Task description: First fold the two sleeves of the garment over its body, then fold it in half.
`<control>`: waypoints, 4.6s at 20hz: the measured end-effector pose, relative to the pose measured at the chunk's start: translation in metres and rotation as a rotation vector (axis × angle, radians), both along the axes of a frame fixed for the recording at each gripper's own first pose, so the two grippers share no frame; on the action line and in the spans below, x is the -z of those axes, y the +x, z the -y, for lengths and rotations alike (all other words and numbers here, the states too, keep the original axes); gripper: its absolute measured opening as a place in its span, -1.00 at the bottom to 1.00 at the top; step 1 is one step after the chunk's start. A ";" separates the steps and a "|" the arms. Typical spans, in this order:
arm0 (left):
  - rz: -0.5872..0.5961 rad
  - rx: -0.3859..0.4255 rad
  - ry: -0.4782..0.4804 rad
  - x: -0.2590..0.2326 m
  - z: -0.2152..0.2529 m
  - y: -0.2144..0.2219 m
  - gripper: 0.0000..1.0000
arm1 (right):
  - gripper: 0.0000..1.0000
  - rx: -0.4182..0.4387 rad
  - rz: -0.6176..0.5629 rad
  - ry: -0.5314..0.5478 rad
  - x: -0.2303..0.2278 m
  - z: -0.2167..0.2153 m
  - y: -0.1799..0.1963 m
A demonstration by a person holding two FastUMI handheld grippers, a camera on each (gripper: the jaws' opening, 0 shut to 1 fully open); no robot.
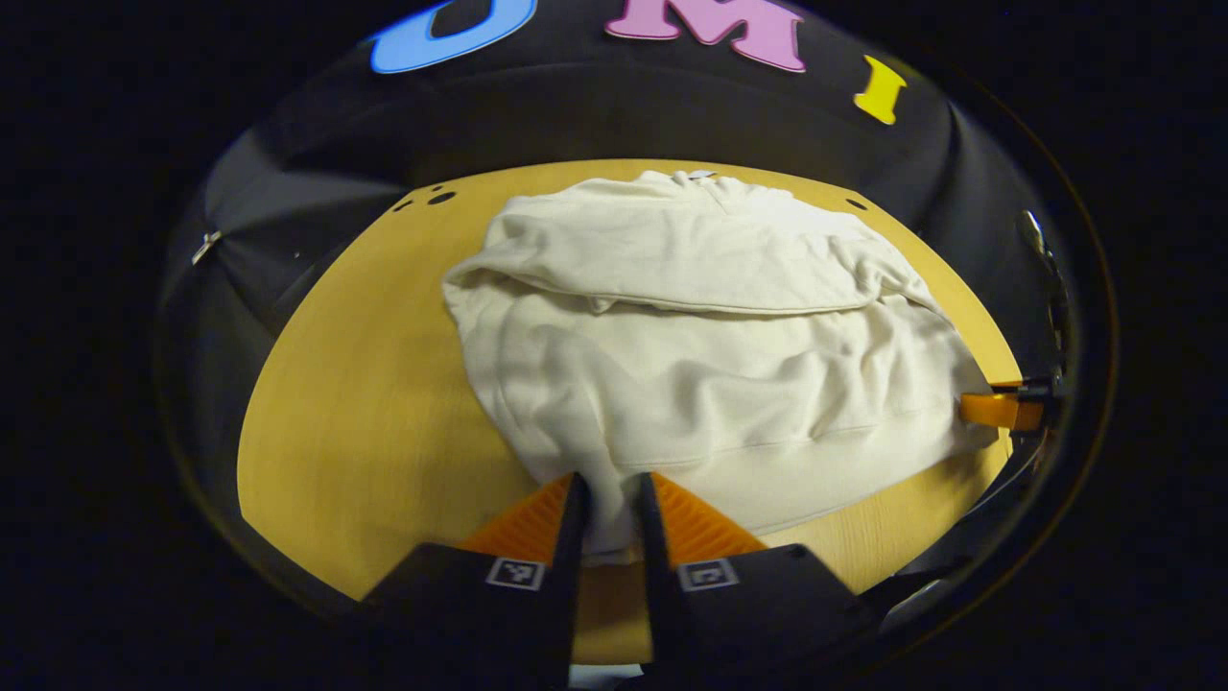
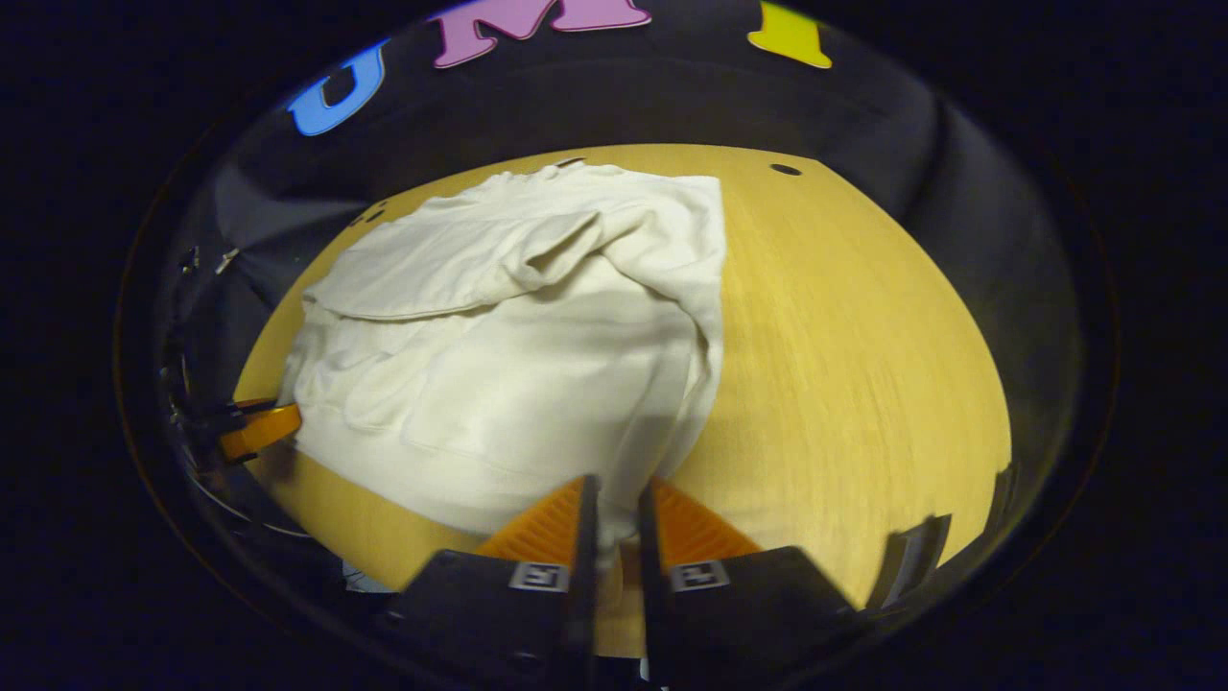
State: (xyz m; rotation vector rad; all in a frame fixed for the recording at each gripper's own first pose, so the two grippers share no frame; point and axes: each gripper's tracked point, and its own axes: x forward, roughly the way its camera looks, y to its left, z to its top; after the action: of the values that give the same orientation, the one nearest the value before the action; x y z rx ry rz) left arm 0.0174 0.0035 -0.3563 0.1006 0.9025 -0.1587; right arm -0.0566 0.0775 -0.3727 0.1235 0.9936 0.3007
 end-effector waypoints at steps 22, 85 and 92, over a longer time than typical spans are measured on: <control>-0.028 -0.033 -0.244 -0.127 -0.019 0.071 -0.89 | -0.80 0.011 0.191 0.227 -0.151 0.005 0.068; 0.257 -0.086 -0.178 -0.150 -0.017 0.280 0.82 | 0.51 0.281 0.311 0.152 -0.144 0.011 0.251; 0.311 -0.108 -0.263 -0.190 -0.006 0.241 0.82 | 0.51 0.196 0.410 0.168 -0.196 -0.010 0.217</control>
State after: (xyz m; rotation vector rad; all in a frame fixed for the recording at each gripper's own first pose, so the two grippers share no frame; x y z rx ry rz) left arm 0.2588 0.0099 -0.1666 -0.1649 0.5687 -0.1548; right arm 0.1605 0.0875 -0.1763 0.2979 0.5441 0.2174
